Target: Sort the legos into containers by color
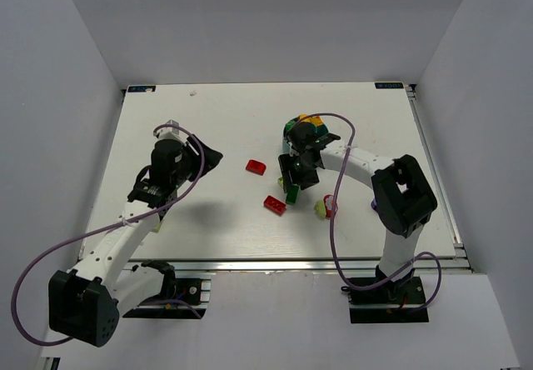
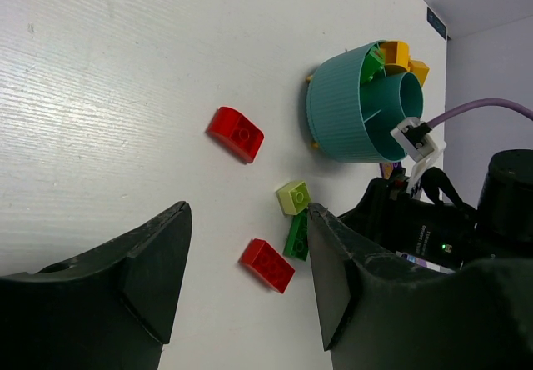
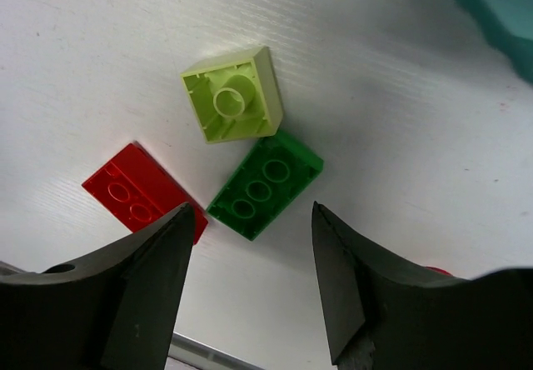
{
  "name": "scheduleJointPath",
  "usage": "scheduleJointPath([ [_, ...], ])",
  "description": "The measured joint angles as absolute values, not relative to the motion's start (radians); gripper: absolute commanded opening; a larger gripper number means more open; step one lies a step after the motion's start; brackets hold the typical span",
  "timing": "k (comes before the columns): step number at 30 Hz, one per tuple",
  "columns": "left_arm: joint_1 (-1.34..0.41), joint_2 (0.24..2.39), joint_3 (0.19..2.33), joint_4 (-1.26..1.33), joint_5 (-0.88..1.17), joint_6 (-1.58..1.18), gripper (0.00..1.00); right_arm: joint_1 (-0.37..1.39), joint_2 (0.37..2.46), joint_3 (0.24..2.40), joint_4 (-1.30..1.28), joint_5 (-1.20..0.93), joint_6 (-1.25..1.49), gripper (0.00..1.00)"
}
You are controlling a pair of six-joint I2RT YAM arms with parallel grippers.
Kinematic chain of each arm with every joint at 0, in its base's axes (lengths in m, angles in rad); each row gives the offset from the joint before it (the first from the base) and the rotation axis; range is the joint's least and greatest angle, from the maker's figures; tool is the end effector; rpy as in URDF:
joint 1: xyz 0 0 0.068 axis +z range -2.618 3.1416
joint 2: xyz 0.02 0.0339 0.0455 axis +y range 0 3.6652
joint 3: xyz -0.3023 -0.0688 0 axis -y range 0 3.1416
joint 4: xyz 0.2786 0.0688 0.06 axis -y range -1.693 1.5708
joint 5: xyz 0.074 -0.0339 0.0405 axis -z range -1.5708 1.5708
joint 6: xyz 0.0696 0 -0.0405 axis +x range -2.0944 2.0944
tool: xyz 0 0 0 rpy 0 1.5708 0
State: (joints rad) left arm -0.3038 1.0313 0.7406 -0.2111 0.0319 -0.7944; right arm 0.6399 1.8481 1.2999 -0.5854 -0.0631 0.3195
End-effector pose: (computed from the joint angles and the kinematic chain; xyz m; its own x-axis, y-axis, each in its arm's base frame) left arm 0.2614 -0.0843 0.2814 -0.5540 -0.5736 -0.6034 -0.0992 0.7651 -0.6362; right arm 0.3443 0.2618 0.1803 -0.8838 -0.2671 -0.3840 -0.3578 0.9148 0.1872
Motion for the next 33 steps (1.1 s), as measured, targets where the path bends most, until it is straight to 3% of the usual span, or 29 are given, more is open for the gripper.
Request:
scheduleJointPath([
  [22, -0.303, 0.954, 0.699, -0.241, -0.002, -0.782, 0.68, 0.688, 1.95, 1.35, -0.574, 0.057, 0.465, 0.58],
  [30, -0.303, 0.952, 0.699, -0.252, -0.017, -0.765, 0.68, 0.689, 1.948, 1.34, -0.562, 0.082, 0.459, 0.34],
  [33, -0.303, 0.953, 0.699, -0.252, -0.019, -0.759, 0.68, 0.69, 1.929, 1.314, -0.545, 0.084, 0.452, 0.2],
])
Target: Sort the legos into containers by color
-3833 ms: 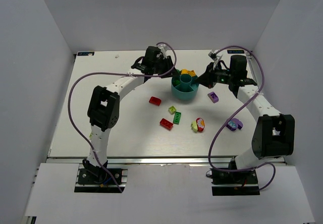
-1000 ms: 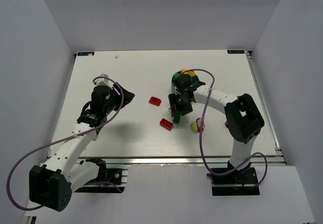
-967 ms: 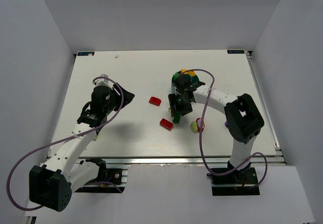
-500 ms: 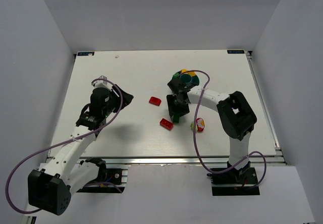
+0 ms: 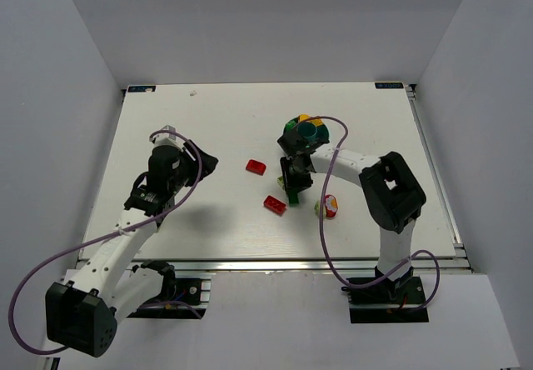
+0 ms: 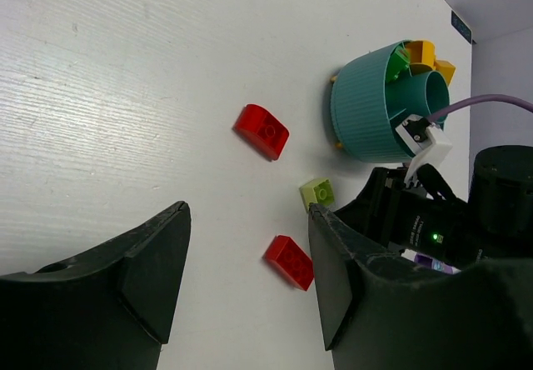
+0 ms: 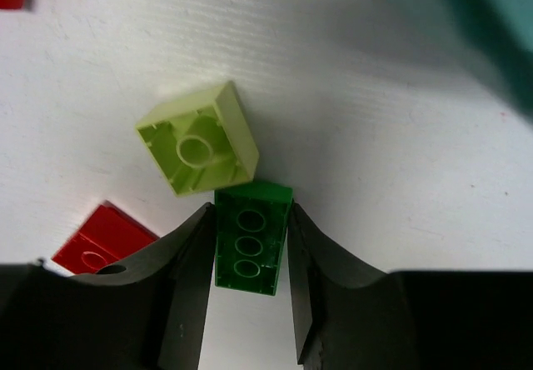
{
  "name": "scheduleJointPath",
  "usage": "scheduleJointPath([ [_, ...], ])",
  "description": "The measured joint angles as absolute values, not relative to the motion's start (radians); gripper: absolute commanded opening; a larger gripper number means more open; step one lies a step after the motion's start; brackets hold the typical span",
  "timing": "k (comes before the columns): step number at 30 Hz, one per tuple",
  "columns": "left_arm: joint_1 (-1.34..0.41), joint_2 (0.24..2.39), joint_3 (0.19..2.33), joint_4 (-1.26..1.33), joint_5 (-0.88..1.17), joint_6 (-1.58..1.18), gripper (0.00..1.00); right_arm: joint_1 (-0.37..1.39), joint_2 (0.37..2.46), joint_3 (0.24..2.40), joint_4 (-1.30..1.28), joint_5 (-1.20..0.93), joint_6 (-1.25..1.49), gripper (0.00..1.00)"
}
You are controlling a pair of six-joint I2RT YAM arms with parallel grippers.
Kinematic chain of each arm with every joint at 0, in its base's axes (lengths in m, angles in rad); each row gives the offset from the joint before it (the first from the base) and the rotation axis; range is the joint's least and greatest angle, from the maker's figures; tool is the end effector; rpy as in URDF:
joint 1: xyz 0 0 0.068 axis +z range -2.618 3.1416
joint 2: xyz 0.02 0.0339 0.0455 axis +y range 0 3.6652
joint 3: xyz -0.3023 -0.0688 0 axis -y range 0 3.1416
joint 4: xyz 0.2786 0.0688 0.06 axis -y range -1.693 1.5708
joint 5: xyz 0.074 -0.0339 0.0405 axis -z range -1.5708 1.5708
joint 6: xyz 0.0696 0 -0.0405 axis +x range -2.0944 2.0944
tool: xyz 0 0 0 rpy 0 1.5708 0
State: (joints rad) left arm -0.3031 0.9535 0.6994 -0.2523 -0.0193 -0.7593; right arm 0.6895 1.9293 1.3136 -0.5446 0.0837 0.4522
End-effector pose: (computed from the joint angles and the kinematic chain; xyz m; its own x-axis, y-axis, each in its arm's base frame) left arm 0.2441 -0.0749 0.2784 -0.5301 -0.5554 -0.6407 -0.1139 0.7954 -0.5952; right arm 0.3473 0.2788 0.1532 -0.9021 -0.1794 -0.3924 -0.2379 0.9655 0.1054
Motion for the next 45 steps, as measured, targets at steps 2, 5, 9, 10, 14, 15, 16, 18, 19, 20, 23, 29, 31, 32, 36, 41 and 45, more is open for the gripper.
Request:
scheduleJointPath([
  [2, -0.303, 0.957, 0.699, -0.25, -0.019, -0.757, 0.68, 0.69, 1.913, 1.297, -0.543, 0.084, 0.439, 0.08],
  [5, -0.303, 0.966, 0.701, -0.243, -0.019, -0.754, 0.68, 0.69, 1.872, 1.272, -0.537, 0.088, 0.405, 0.0],
  [9, -0.303, 0.982, 0.71, -0.232, -0.019, -0.745, 0.68, 0.68, 1.752, 1.224, -0.504, 0.073, 0.332, 0.0],
  [10, -0.303, 0.986, 0.718, -0.231, -0.018, -0.744, 0.68, 0.676, 1.717, 1.214, -0.488, 0.059, 0.309, 0.0],
  [14, -0.302, 0.995, 0.739, -0.205, -0.018, -0.739, 0.68, 0.624, 1.553, 1.152, -0.348, -0.12, 0.171, 0.0],
  [15, -0.3, 0.995, 0.742, -0.2, -0.018, -0.739, 0.68, 0.599, 1.512, 1.132, -0.289, -0.203, 0.123, 0.0],
  [16, -0.299, 0.995, 0.745, -0.196, -0.018, -0.739, 0.68, 0.576, 1.479, 1.117, -0.236, -0.277, 0.081, 0.0],
  [18, -0.296, 0.996, 0.747, -0.186, -0.018, -0.739, 0.68, 0.535, 1.446, 1.109, -0.149, -0.419, -0.015, 0.0],
  [19, -0.296, 0.996, 0.748, -0.179, -0.018, -0.739, 0.68, 0.512, 1.444, 1.114, -0.099, -0.493, -0.07, 0.0],
  [20, -0.296, 0.996, 0.748, -0.175, -0.018, -0.74, 0.68, 0.496, 1.453, 1.122, -0.065, -0.554, -0.109, 0.0],
  [23, -0.295, 0.997, 0.747, -0.16, -0.019, -0.741, 0.68, 0.448, 1.535, 1.187, 0.016, -0.713, -0.208, 0.0],
  [29, -0.294, 1.017, 0.747, -0.122, -0.019, -0.743, 0.68, 0.391, 1.711, 1.312, 0.123, -0.714, -0.238, 0.0],
  [31, -0.29, 1.028, 0.747, -0.107, -0.019, -0.747, 0.68, 0.39, 1.718, 1.303, 0.163, -0.667, -0.233, 0.0],
  [32, -0.29, 1.034, 0.747, -0.101, -0.019, -0.749, 0.68, 0.397, 1.718, 1.296, 0.185, -0.631, -0.226, 0.0],
  [36, -0.29, 1.067, 0.747, -0.078, -0.019, -0.753, 0.68, 0.441, 1.718, 1.285, 0.254, -0.481, -0.197, 0.0],
  [41, -0.29, 1.113, 0.751, -0.072, -0.015, -0.757, 0.68, 0.477, 1.724, 1.247, 0.316, -0.372, -0.181, 0.0],
  [45, -0.289, 1.147, 0.759, -0.07, -0.014, -0.756, 0.68, 0.478, 1.753, 1.247, 0.333, -0.31, -0.174, 0.0],
])
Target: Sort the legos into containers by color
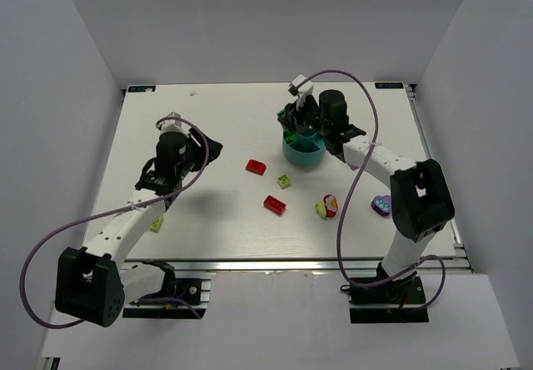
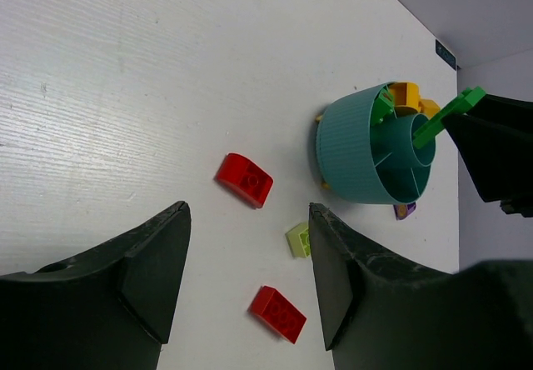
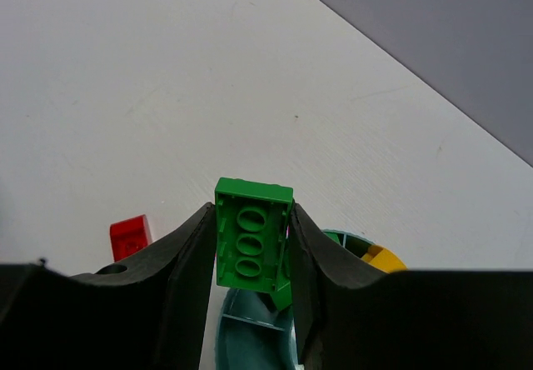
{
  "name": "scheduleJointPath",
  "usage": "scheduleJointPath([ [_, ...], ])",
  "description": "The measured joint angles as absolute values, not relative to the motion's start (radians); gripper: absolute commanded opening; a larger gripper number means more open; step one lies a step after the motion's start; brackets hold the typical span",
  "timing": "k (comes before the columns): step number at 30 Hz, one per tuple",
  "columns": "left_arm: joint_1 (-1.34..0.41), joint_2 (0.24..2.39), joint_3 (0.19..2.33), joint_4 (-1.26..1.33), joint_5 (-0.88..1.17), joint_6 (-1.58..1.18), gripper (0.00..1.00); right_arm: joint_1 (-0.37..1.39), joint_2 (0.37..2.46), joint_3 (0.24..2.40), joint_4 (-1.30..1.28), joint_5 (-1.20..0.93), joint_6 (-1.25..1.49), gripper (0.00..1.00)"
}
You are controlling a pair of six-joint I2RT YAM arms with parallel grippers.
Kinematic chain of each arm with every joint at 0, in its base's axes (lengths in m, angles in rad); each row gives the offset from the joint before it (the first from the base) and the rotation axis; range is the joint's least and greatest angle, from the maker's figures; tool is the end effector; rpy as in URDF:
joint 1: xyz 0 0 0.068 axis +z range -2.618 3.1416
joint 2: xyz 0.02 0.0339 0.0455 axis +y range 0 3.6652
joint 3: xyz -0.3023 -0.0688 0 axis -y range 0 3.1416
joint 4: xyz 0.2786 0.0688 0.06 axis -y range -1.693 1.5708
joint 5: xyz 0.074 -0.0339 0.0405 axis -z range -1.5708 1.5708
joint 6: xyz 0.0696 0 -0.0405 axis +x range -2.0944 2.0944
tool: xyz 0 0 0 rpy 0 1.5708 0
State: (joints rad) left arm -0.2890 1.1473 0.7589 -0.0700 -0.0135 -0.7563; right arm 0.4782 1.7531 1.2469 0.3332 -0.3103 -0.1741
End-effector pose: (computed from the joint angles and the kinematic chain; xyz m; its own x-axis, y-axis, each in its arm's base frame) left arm 0.2927 -0.0861 0.2756 -0.4961 -0.5684 -0.6564 -0.0922 0.7862 -0.6110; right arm 0.4215 0.2424 0.3040 -0.0284 -0.2005 -0.9793 -0.7211 0.6826 -0.1189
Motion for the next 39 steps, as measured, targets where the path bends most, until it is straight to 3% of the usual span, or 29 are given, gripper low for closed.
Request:
scheduleJointPath([
  [24, -0.27, 1.142, 0.765, -0.067, -0.011, -0.757, 0.68, 0.468, 1.843, 1.247, 0.342, -0.261, -0.203, 0.0],
  [31, -0.27, 1.13, 0.765, -0.067, -0.011, -0.758, 0.68, 0.465, 1.843, 1.247, 0.342, -0.259, -0.217, 0.31],
  [39, -0.269, 1.114, 0.759, -0.067, -0.011, -0.76, 0.68, 0.464, 1.843, 1.245, 0.342, -0.25, -0.223, 0.5],
])
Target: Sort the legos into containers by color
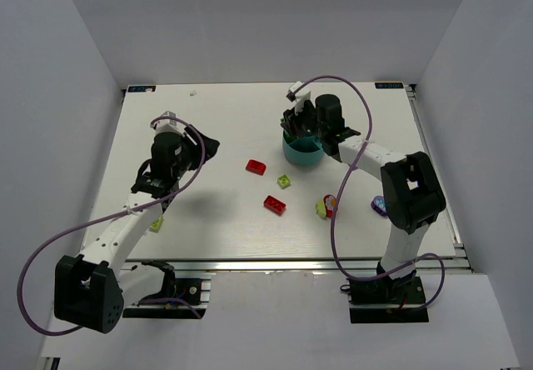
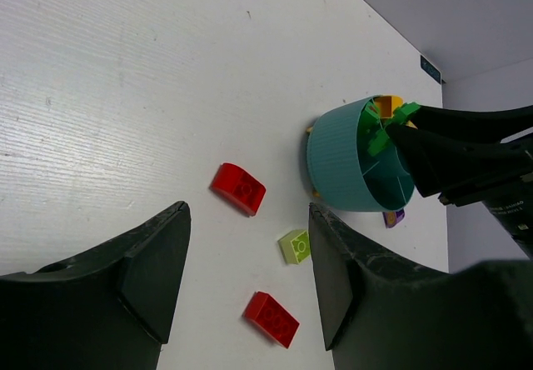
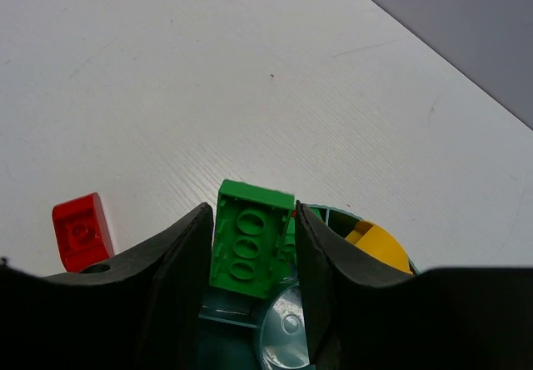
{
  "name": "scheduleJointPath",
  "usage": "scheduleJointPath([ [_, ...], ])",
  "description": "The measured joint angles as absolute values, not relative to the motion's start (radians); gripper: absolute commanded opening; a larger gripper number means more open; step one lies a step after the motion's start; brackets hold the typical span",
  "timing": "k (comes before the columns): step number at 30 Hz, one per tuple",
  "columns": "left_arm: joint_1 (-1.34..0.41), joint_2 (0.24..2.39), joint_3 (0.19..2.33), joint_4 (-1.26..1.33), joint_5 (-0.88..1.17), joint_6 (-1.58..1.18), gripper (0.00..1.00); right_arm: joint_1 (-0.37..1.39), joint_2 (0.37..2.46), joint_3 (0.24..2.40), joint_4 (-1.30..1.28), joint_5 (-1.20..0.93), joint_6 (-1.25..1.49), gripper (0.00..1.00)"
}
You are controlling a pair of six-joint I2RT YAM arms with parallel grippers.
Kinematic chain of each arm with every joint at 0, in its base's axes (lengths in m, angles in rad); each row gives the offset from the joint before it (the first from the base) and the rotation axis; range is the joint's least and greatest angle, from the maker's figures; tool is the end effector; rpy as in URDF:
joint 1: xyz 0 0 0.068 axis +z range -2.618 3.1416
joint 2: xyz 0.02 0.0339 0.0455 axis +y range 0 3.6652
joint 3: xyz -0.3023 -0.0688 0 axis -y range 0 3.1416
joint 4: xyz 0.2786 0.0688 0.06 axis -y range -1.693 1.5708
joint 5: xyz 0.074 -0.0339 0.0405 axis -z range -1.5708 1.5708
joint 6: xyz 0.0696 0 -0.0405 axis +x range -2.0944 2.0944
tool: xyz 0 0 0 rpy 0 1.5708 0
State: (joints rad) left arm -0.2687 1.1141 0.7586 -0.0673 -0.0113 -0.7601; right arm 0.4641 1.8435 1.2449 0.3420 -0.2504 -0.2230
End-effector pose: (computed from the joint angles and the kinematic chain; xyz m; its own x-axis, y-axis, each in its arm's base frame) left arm 0.2892 -0.0788 0.2852 -0.4628 -0.5872 -0.6641 -0.0874 0.7758 -0.6250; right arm 0.4413 0.2402 0.2613 -0.0780 -0.2787 -0.9572 -0.6821 0.7151 -0.1526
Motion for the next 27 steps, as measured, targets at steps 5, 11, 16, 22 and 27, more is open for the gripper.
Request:
scheduleJointPath([
  [5, -0.267, 1.103, 0.759, -0.068, -0.011, -0.76, 0.68, 0.464, 1.843, 1.245, 0.342, -0.244, -0.226, 0.56],
  [11, -0.265, 1.092, 0.759, -0.07, -0.011, -0.76, 0.68, 0.462, 1.843, 1.245, 0.343, -0.241, -0.226, 0.56],
  [16, -0.264, 1.069, 0.759, -0.089, -0.018, -0.762, 0.52, 0.447, 1.814, 1.218, 0.334, -0.31, -0.263, 0.33],
  [22, -0.248, 1.012, 0.759, -0.167, -0.056, -0.772, 0.0, 0.408, 1.692, 1.224, 0.219, -0.495, -0.349, 0.0],
  [27, -0.208, 0.973, 0.759, -0.296, -0.089, -0.8, 0.05, 0.342, 1.643, 1.301, -0.011, -0.645, -0.433, 0.29],
])
